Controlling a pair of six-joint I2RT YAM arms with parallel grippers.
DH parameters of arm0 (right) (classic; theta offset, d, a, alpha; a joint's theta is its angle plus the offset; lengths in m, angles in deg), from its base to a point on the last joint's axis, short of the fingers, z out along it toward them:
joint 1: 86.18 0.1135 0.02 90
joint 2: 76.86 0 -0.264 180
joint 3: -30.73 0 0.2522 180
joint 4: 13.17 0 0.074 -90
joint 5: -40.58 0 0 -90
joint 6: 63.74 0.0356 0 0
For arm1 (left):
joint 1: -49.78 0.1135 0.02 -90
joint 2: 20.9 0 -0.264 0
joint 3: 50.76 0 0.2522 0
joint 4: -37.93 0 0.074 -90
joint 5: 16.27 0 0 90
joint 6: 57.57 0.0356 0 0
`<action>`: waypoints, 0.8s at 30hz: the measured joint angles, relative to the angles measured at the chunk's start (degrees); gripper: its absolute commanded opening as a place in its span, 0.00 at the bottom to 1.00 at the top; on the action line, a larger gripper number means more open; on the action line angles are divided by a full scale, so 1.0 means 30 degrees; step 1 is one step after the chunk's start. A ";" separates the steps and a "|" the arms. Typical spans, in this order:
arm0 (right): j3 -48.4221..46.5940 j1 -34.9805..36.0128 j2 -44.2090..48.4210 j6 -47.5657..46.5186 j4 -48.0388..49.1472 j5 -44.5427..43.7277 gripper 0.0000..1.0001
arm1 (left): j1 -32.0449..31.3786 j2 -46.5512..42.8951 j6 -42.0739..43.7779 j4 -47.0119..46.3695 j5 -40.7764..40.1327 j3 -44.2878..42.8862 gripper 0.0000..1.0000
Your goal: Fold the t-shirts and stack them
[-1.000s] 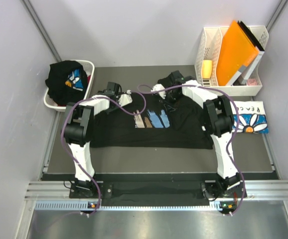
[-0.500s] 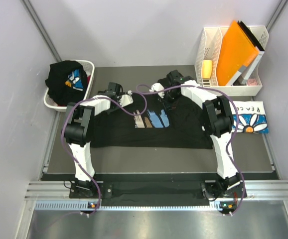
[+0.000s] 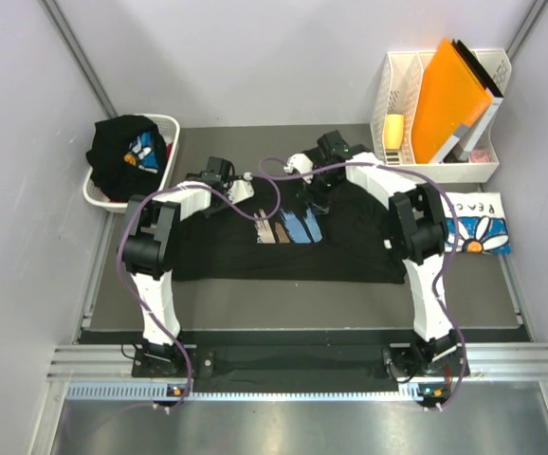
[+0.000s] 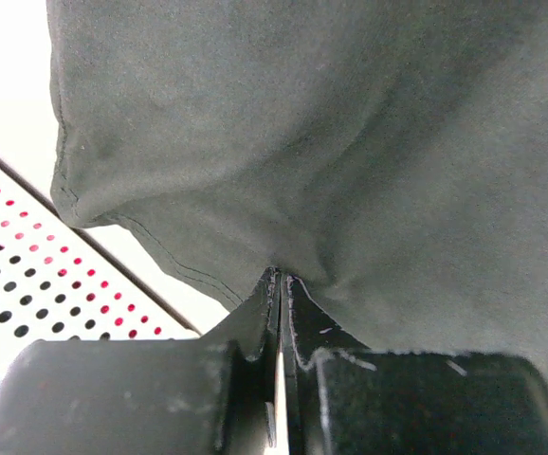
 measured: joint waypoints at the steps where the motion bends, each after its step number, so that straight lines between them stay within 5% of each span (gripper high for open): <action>1: 0.0160 -0.0095 0.0379 0.0211 0.0095 -0.0015 0.75 | -0.0015 -0.0044 -0.0095 0.0029 0.0007 0.0007 0.11; 5: 0.0372 -0.0488 0.2120 0.1377 0.1180 -0.0641 0.64 | -0.0102 -0.0444 -0.0452 0.0262 0.0197 0.0219 0.26; 6: 0.0291 -0.0656 0.2484 0.1705 0.1574 -0.0991 0.46 | -0.0124 -0.0525 -0.0517 0.0277 0.0240 0.0219 0.25; 7: 0.0109 -0.0831 0.2637 0.1974 0.1778 -0.1231 0.35 | -0.0153 -0.0627 -0.0597 0.0262 0.0270 0.0219 0.18; 8: -0.0233 -0.1078 0.2703 0.2208 0.1982 -0.1610 0.28 | -0.0175 -0.0736 -0.0692 0.0262 0.0328 0.0211 0.00; 9: -0.0568 -0.1333 0.2696 0.2521 0.2237 -0.1960 0.18 | -0.0189 -0.0823 -0.0765 0.0262 0.0342 0.0204 0.00; 12: -0.0692 -0.2178 0.2586 0.3293 0.2688 -0.2521 0.22 | -0.0197 -0.0860 -0.0845 0.0372 0.0554 0.0007 0.00; 16: -0.0554 -0.3067 0.1916 0.3701 0.2616 -0.2725 0.53 | -0.0226 -0.0867 -0.0860 0.0510 0.0823 -0.0044 0.00; 24: -0.0379 -0.4306 0.0481 0.3665 0.1588 -0.2273 0.56 | -0.0495 -0.0845 -0.0860 0.1144 0.1115 -0.0044 0.02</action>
